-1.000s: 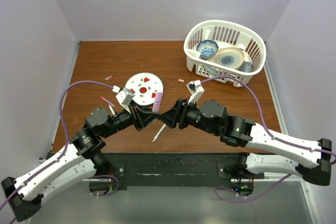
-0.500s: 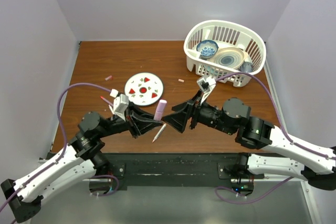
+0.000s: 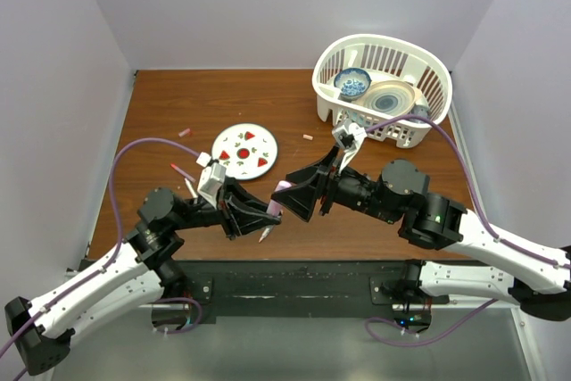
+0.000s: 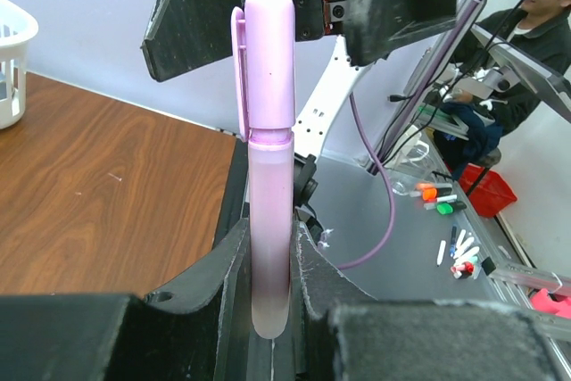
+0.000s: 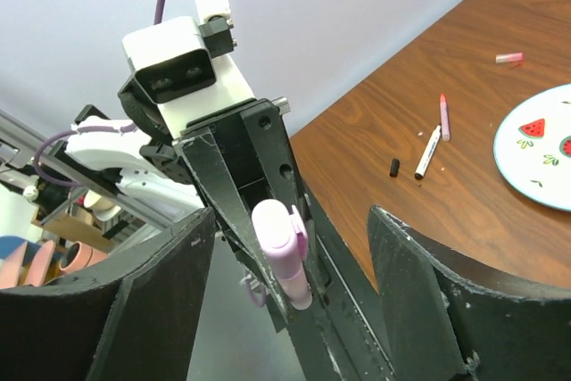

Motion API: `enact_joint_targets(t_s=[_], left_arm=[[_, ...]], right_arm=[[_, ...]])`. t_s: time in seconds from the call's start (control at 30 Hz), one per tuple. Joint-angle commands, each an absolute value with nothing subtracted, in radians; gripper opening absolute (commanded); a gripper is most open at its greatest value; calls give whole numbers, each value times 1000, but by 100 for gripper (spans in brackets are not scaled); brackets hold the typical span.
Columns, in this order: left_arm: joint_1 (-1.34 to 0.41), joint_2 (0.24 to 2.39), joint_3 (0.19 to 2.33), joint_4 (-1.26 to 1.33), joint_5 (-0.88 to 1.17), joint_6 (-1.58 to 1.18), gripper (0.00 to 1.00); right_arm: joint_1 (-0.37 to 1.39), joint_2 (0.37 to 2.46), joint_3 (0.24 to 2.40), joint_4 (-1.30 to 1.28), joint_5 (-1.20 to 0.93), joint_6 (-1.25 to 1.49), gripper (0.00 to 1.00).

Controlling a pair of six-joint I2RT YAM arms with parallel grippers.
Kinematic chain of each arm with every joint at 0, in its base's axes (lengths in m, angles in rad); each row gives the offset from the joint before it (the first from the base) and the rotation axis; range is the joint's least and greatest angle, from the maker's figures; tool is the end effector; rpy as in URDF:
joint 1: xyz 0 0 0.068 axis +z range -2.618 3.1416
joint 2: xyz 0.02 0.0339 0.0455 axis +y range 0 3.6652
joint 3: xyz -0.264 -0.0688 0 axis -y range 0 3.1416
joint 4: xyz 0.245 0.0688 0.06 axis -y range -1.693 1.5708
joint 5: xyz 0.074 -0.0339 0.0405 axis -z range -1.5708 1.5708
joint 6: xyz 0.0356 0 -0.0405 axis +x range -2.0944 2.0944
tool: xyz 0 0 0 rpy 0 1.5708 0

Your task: Insert the pens into the pen caps

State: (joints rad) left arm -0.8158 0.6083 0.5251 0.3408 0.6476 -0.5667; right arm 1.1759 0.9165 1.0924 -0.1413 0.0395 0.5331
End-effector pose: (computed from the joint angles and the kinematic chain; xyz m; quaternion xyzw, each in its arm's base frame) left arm 0.0882 -0.1251 0.3299 0.3220 0.5429 -0.6283 0.4547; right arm 0.0781 0.1837 0.4287 -0.2060 0.6636 0.5334 0.4825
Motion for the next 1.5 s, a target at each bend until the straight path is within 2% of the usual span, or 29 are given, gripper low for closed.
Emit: enact_joint_targets(t_s=[0.0, 0.23, 0.33, 0.37, 0.5, 0.53, 0.97, 1.2, 1.47], left_arm=[[-813, 606, 517, 419, 676, -592, 0], [-813, 626, 511, 428, 672, -597, 0], [-811, 634, 512, 433, 669, -598, 0], [-811, 635, 511, 437, 666, -600, 0], [-811, 656, 538, 439, 631, -604, 0], [-810, 664, 549, 417, 623, -598, 0], [-744, 715, 535, 610, 624, -710, 0], [-686, 758, 526, 738, 660, -798, 0], [-669, 790, 555, 678, 592, -746, 0]], right_arm=[[1177, 923, 1128, -89, 58, 509, 70], [1177, 917, 1108, -63, 55, 514, 57], [1177, 916, 1091, -46, 45, 515, 39], [1177, 919, 1089, -60, 35, 512, 26], [1177, 943, 1054, -106, -52, 511, 2], [1177, 954, 1040, -126, -70, 515, 0], [1177, 878, 773, -52, -146, 563, 0], [1177, 841, 713, -42, -173, 564, 0], [1178, 873, 606, 80, -245, 624, 0]])
